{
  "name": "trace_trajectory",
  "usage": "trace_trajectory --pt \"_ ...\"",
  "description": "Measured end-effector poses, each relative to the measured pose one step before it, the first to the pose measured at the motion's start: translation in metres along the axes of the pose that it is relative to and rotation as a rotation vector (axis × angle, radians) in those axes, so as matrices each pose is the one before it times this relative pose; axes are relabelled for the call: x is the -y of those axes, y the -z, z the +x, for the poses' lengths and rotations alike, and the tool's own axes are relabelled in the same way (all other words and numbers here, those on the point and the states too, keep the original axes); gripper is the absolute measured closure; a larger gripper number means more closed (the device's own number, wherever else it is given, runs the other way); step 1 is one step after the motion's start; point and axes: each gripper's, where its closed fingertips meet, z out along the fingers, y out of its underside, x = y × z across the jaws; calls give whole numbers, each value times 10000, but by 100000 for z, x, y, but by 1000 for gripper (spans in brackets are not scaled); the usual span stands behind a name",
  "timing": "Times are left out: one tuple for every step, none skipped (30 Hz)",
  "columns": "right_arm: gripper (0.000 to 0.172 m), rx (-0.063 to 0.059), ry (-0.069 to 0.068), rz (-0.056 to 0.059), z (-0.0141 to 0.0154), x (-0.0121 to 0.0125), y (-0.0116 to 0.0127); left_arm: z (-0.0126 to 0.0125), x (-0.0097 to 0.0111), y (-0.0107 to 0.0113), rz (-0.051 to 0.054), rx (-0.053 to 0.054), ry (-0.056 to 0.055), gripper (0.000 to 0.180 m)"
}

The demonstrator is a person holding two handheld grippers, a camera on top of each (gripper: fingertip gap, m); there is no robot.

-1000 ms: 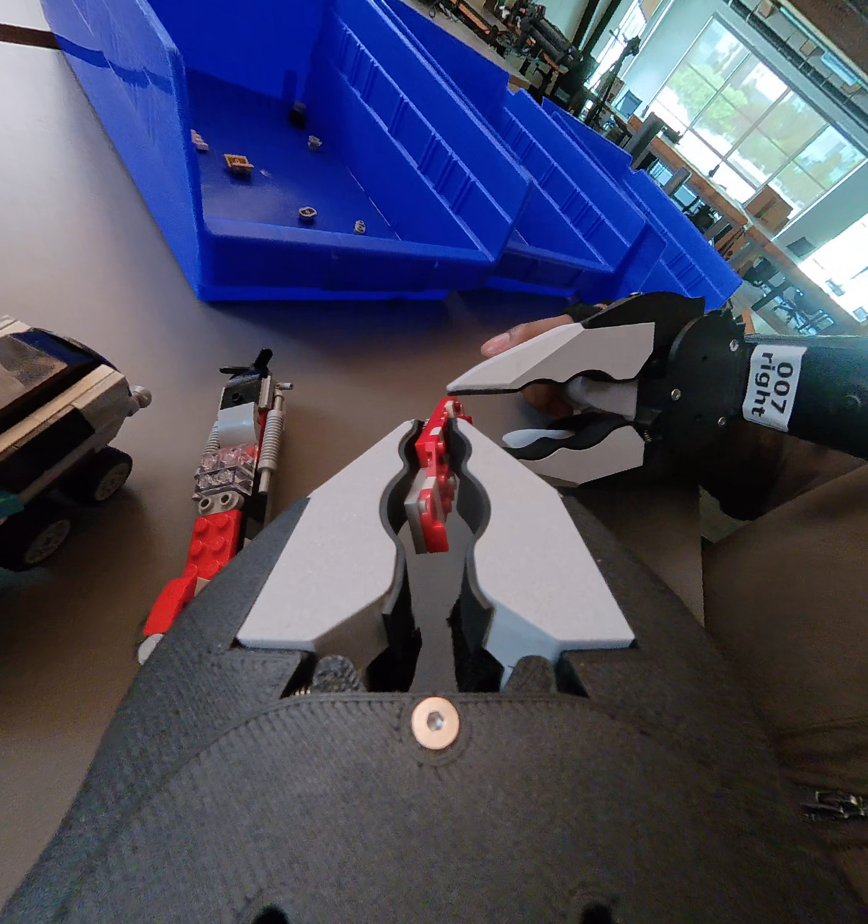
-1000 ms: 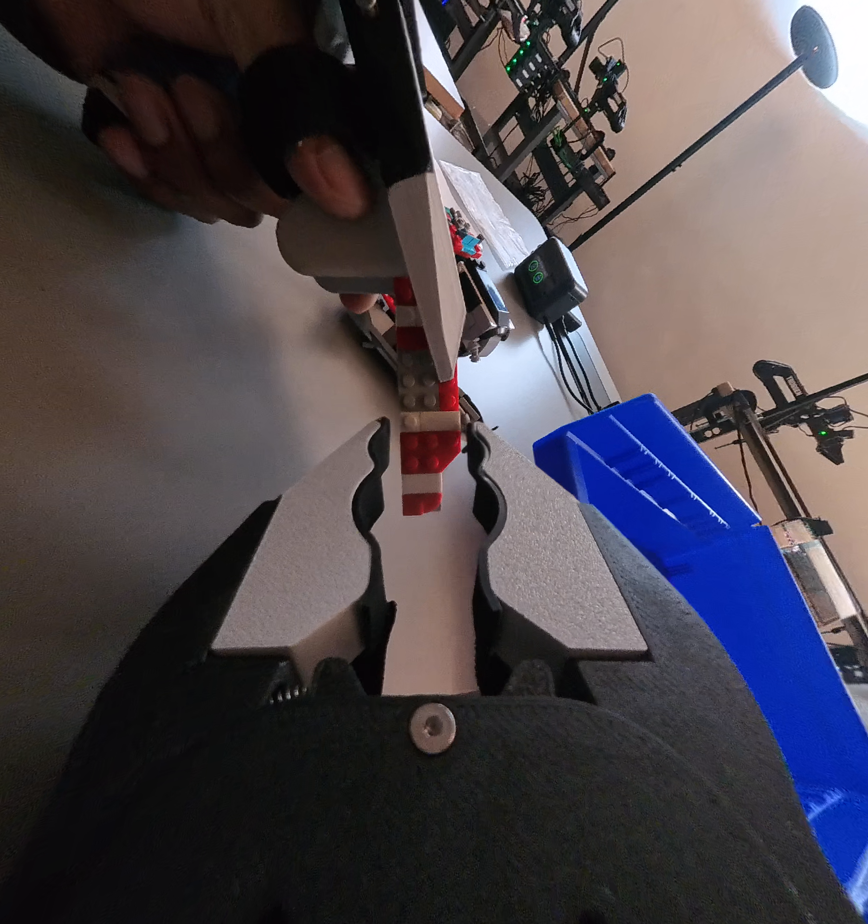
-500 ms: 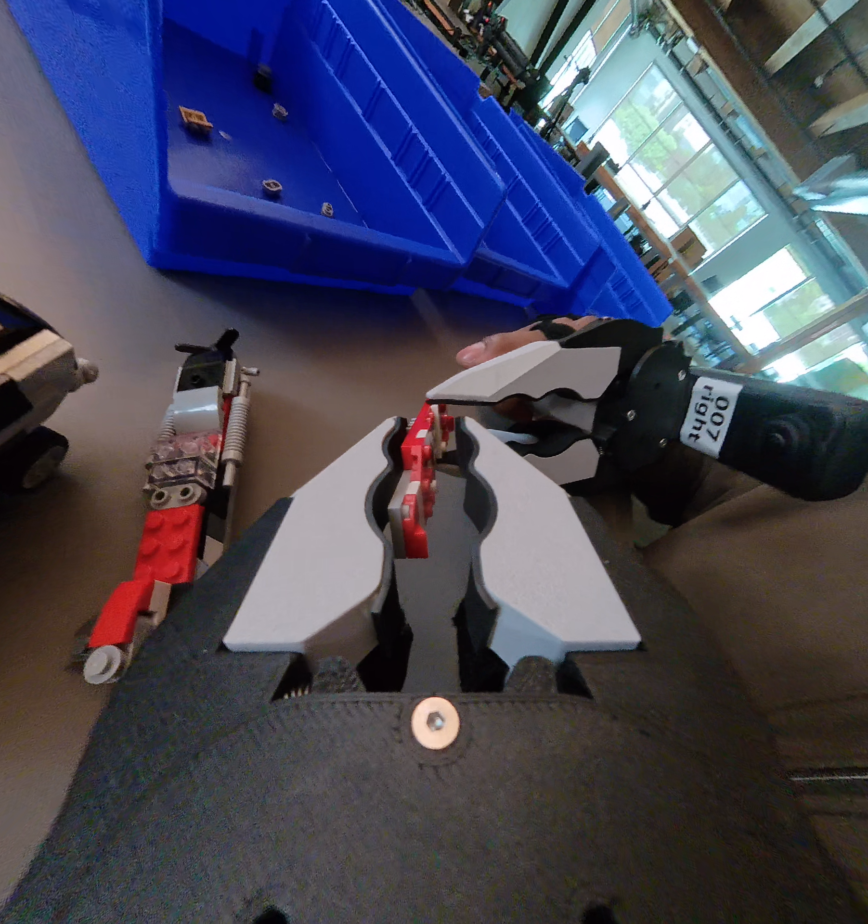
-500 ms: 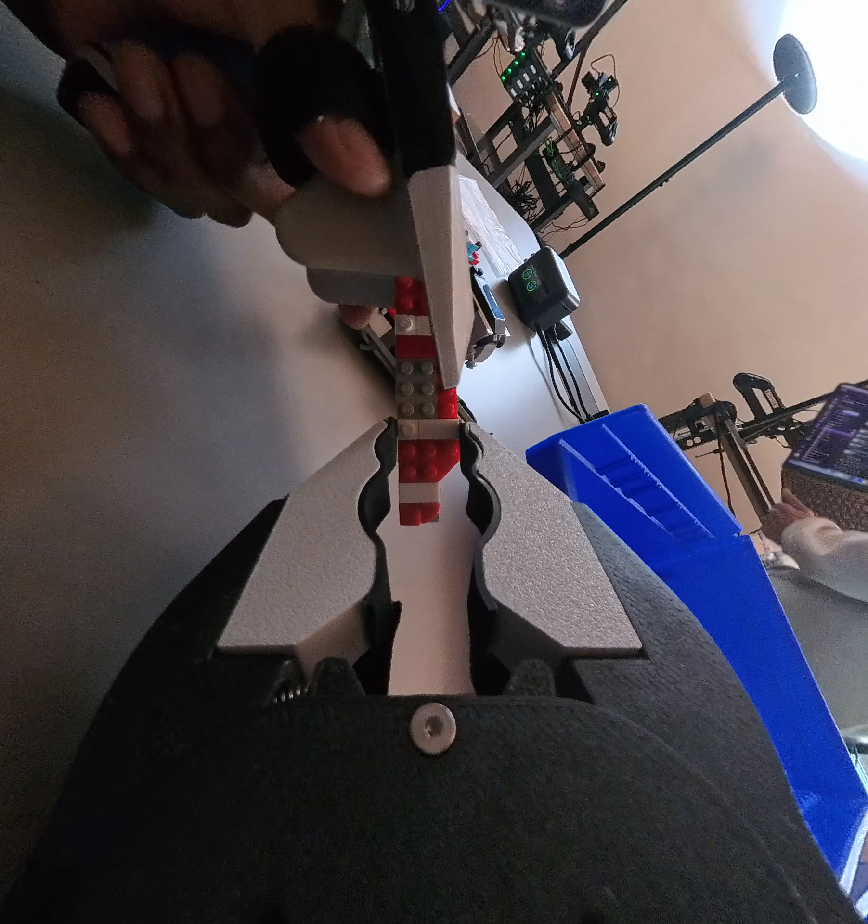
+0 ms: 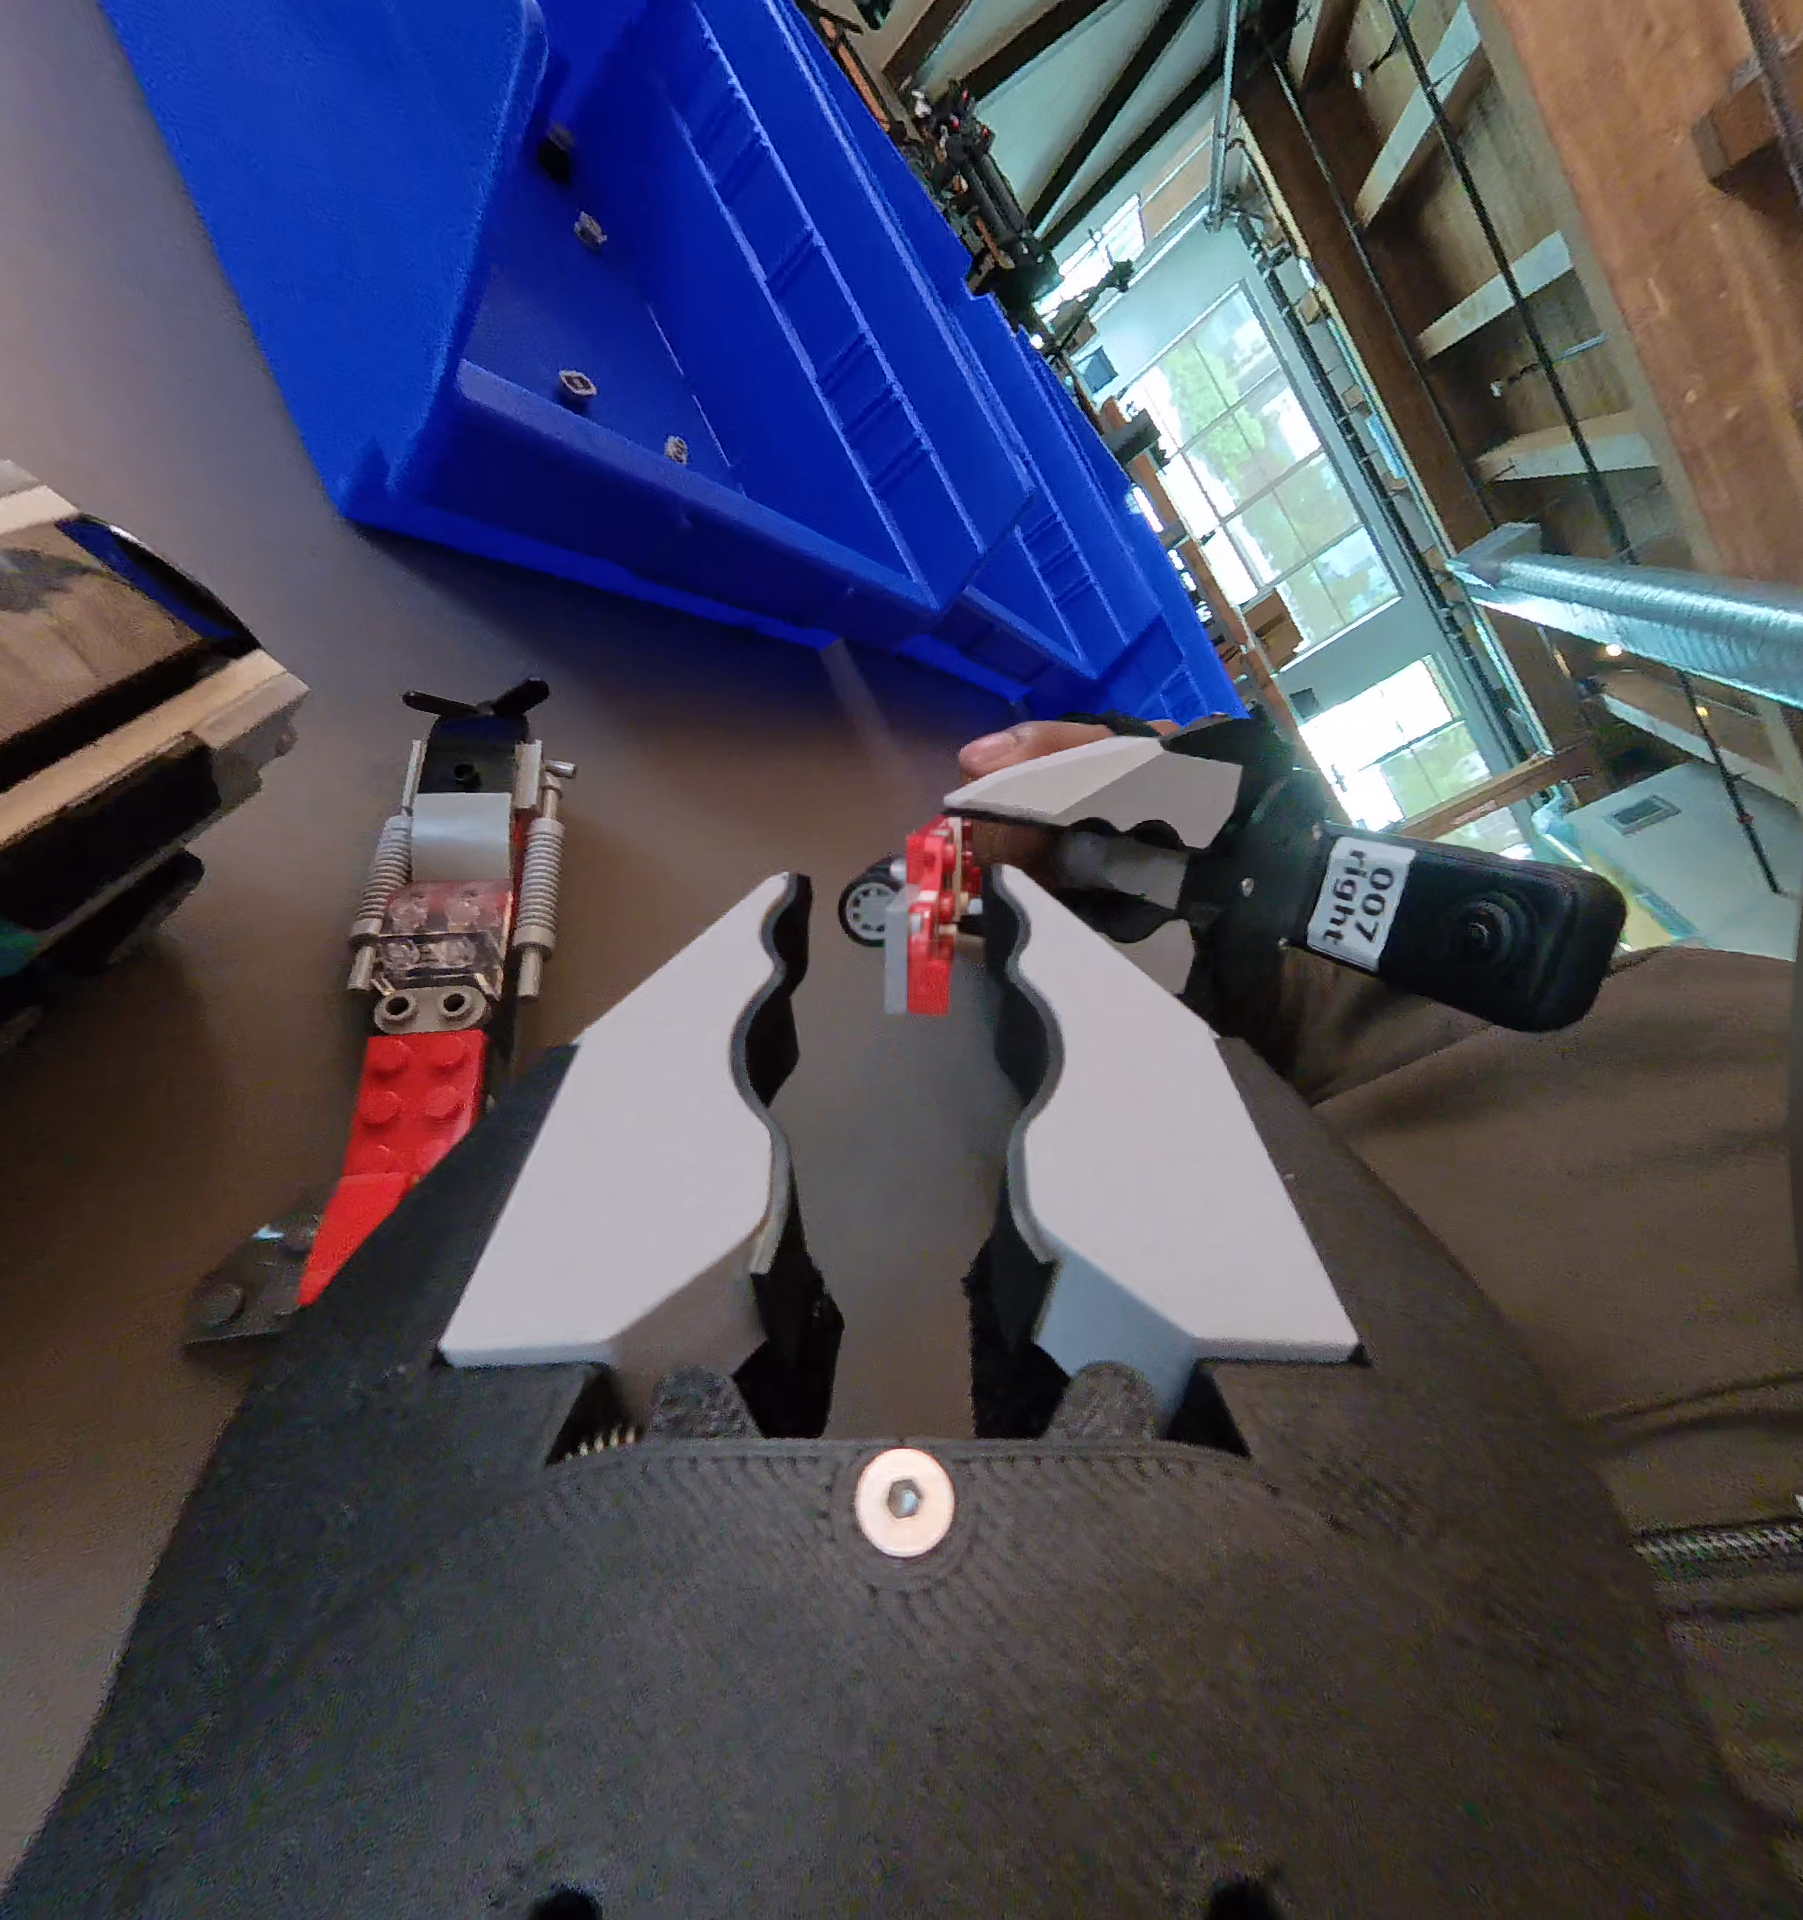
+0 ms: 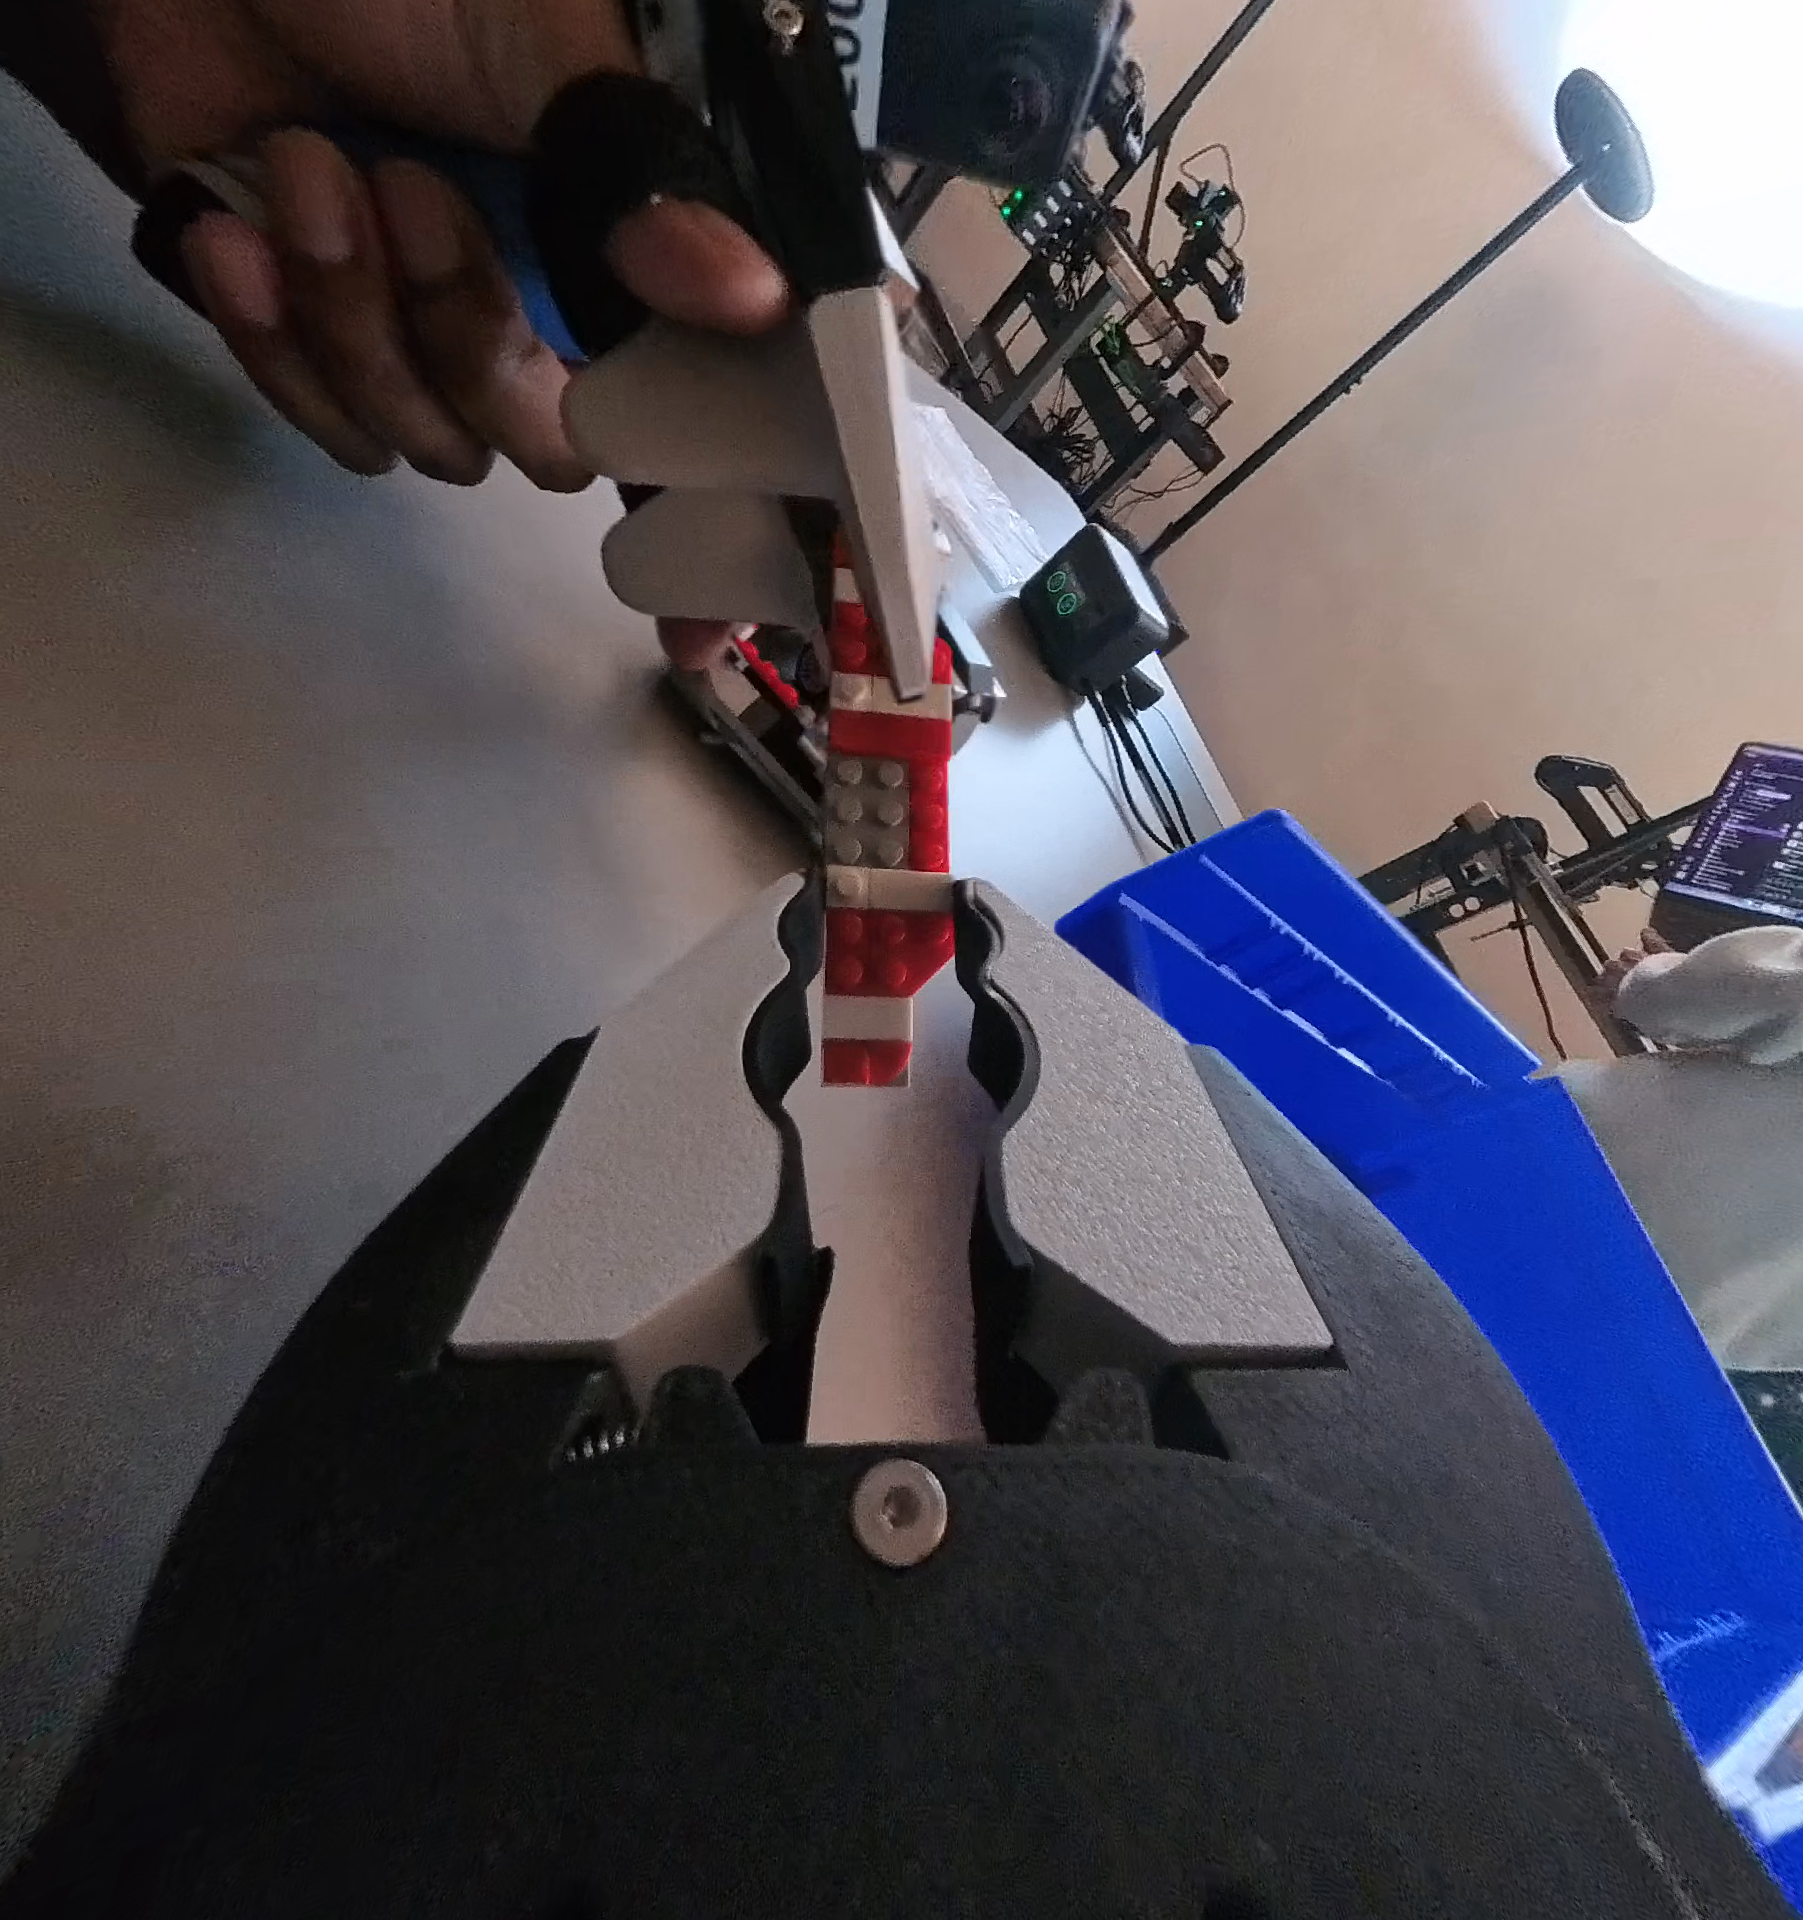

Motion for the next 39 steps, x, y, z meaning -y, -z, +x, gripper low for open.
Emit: trace_trajectory --pt "147 -40 -28 36 205 -4 115 130 35 28 -7 -112 100 149" --pt "147 -16 0 27 117 -35 93 116 124 58 60 -111 79 153" --pt "147 19 17 27 23 -15 71 119 191 87 106 -120 84 156" --pt "147 29 21 12 -23 -44 38 151 196 75 110 -157 101 159" --pt "147 37 21 -2 -52 -34 11 146 136 40 83 -164 107 162" --pt "147 45 18 10 -79 -10 -25 165 54 12 51 -159 70 167" --pt "147 43 1 -3 -78 -15 -36 111 -68 -44 1 -90 6 171" --pt "147 31 -16 -53 -57 -110 -54 -11 -74 -48 -7 26 -59 171" --pt "147 25 -26 -56 -41 -124 -62 -70 -42 -22 -4 97 -113 171" --pt "147 24 -48 -22 -29 -58 -45 -72 9 -15 41 119 -139 171" --pt "147 22 -69 -5 -1 -26 -26 -53 15 -10 40 116 -129 171" --pt "146 -14 -75 30 55 52 0 -92 36 3 53 156 -140 171" --pt "144 -50 -68 79 121 168 39 -137 7 -3 41 204 -190 171" --pt "142 -80 -49 103 132 267 34 -87 -22 -41 30 213 -259 171" --pt "141 -119 -12 112 133 334 -4 -6 -51 -64 11 185 -270 171" --pt "140 -142 44 69 83 301 -106 112 -88 -87 3 130 -259 171" --pt "138 -111 131 -13 -66 207 -214 177 -119 -100 -28 96 -252 171" --pt "138 -56 226 -44 -250 140 -250 171 -142 -110 -55 92 -240 171" --pt "138 -44 264 -46 -319 102 -249 196 -127 -82 -45 61 -227 171" --pt "138 -35 229 -36 -305 88 -220 154 -89 -56 -37 48 -182 171" --pt "139 -25 148 -9 -233 109 -159 98 -77 -23 -32 36 -129 171" --pt "140 -32 60 10 -109 113 -113 73 -69 -22 -50 11 -94 171" --pt "143 -26 -4 22 -8 76 -61 25 -79 -15 -51 19 -64 171" --pt "144 3 -36 20 2 29 -34 -41 -46 1 -28 38 -54 171" --pt "145 7 -39 -3 27 -41 -12 -58 -34 5 -21 49 -49 171" --pt "146 -15 -29 -25 65 -84 -4 -30 -3 15 -1 33 -47 171" --pt "146 -7 -21 -13 43 -38 -4 -7 9 8 3 18 -35 171" --pt "147 7 -8 -4 -3 0 -8 17 12 -1 2 -4 -16 171" --pt "147 -9 29 -5 -12 13 3 4 0 7 -1 -2 -16 171" --pt "147 -16 58 0 -8 0 7 21 -21 11 -15 -17 -4 171" --pt "147 -9 46 3 -2 7 12 40 -17 -11 -23 -43 13 171" --pt "147 4 33 -6 -7 -15 19 52 -61 -22 -55 -58 31 171" --pt "147 -7 40 -4 -2 -24 13 21 -40 -14 -54 -57 57 171" --pt "147 -53 38 6 70 3 24 13 -63 -16 -58 -72 97 171" --pt "147 -65 19 22 111 58 23 -28 -146 -82 -85 -43 131 167" --pt "147 -61 0 34 122 78 45 -16 -172 -102 -70 -47 116 164" --pt "147 -32 10 11 67 37 25 4 -174 -105 -54 -62 97 164" --pt "147 0 31 -17 -18 -21 0 13 -75 -71 4 -42 58 164" --pt "147 12 32 -16 -43 -21 -11 36 -8 -39 31 -31 -16 166"
